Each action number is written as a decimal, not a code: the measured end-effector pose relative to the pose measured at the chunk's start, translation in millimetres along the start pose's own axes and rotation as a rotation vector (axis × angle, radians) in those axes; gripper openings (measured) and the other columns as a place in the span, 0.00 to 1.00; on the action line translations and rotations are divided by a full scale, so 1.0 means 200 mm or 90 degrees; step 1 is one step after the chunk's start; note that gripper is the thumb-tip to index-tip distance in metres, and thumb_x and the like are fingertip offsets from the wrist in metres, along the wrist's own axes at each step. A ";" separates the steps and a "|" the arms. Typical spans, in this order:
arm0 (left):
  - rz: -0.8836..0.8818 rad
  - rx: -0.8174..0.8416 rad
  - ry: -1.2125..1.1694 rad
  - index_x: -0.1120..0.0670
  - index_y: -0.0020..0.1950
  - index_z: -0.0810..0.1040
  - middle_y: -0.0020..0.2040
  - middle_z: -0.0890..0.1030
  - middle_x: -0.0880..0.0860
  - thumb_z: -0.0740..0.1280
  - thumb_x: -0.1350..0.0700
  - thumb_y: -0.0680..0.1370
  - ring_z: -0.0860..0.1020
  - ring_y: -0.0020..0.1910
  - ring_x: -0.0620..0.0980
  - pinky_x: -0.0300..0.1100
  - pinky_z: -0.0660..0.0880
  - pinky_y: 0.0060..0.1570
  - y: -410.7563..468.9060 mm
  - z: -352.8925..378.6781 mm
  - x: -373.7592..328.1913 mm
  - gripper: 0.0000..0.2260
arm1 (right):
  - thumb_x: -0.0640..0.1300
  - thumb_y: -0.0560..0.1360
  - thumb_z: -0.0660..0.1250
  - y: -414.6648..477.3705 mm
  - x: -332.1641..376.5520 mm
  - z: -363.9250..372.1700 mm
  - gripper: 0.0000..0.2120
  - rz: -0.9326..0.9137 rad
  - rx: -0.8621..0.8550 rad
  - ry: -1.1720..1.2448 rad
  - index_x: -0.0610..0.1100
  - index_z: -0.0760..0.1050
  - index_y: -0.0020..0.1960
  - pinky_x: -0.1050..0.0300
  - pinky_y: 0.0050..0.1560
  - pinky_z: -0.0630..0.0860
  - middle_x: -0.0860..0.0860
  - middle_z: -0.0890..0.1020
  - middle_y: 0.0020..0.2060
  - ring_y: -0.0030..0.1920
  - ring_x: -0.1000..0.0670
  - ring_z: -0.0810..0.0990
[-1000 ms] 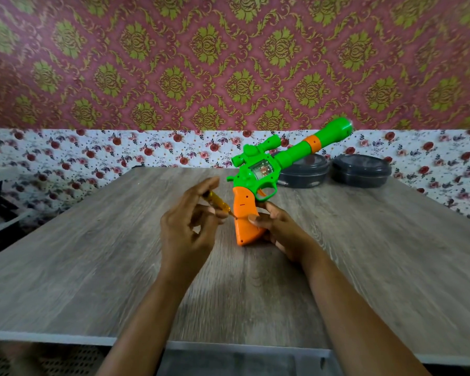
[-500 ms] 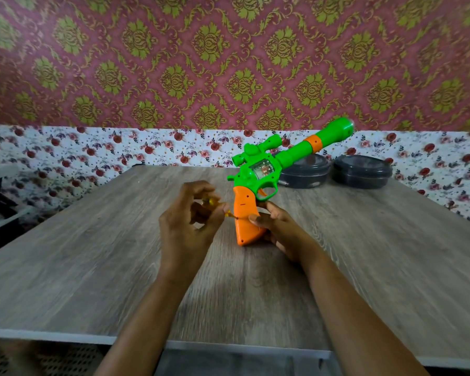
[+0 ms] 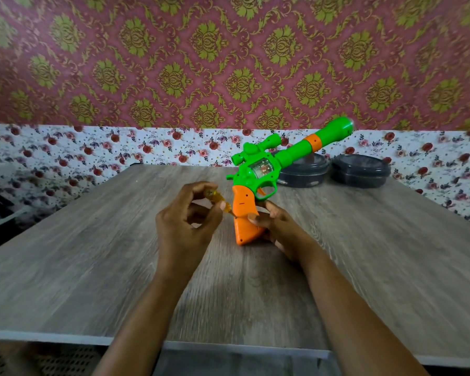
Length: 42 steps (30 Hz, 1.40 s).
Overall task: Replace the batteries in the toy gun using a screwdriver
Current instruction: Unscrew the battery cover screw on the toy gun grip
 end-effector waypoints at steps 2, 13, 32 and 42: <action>-0.011 -0.018 0.020 0.55 0.42 0.73 0.36 0.78 0.47 0.75 0.62 0.70 0.78 0.32 0.46 0.33 0.74 0.32 0.00 0.00 0.01 0.10 | 0.47 0.66 0.67 0.00 0.00 0.00 0.26 -0.006 0.000 -0.005 0.50 0.69 0.63 0.45 0.61 0.74 0.49 0.79 0.57 0.58 0.47 0.78; 0.027 -0.011 0.018 0.39 0.47 0.72 0.44 0.80 0.52 0.69 0.49 0.72 0.82 0.38 0.48 0.39 0.79 0.36 0.01 -0.02 0.00 0.08 | 0.46 0.68 0.69 0.01 -0.01 -0.01 0.28 0.006 -0.004 -0.014 0.49 0.66 0.66 0.42 0.64 0.71 0.48 0.78 0.61 0.60 0.46 0.77; 0.017 -0.084 -0.025 0.45 0.44 0.68 0.37 0.80 0.40 0.71 0.53 0.71 0.80 0.39 0.36 0.26 0.73 0.39 0.00 -0.03 0.01 0.11 | 0.44 0.70 0.68 -0.03 0.02 0.00 0.19 -0.013 0.010 -0.025 0.52 0.70 0.60 0.57 0.53 0.79 0.54 0.82 0.52 0.51 0.55 0.82; -0.246 -0.254 -0.285 0.46 0.51 0.68 0.34 0.71 0.48 0.54 0.54 0.83 0.70 0.29 0.46 0.36 0.69 0.26 0.05 -0.07 0.15 0.06 | 0.40 0.74 0.67 -0.06 0.07 0.03 0.22 -0.024 -0.061 -0.035 0.47 0.69 0.66 0.52 0.54 0.77 0.46 0.81 0.55 0.53 0.49 0.79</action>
Point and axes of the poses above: each hand's wrist, its own y-axis towards the middle knuckle, its own z-axis out of the palm, x = y × z, the point moved 5 cm from there along y, towards the middle knuckle
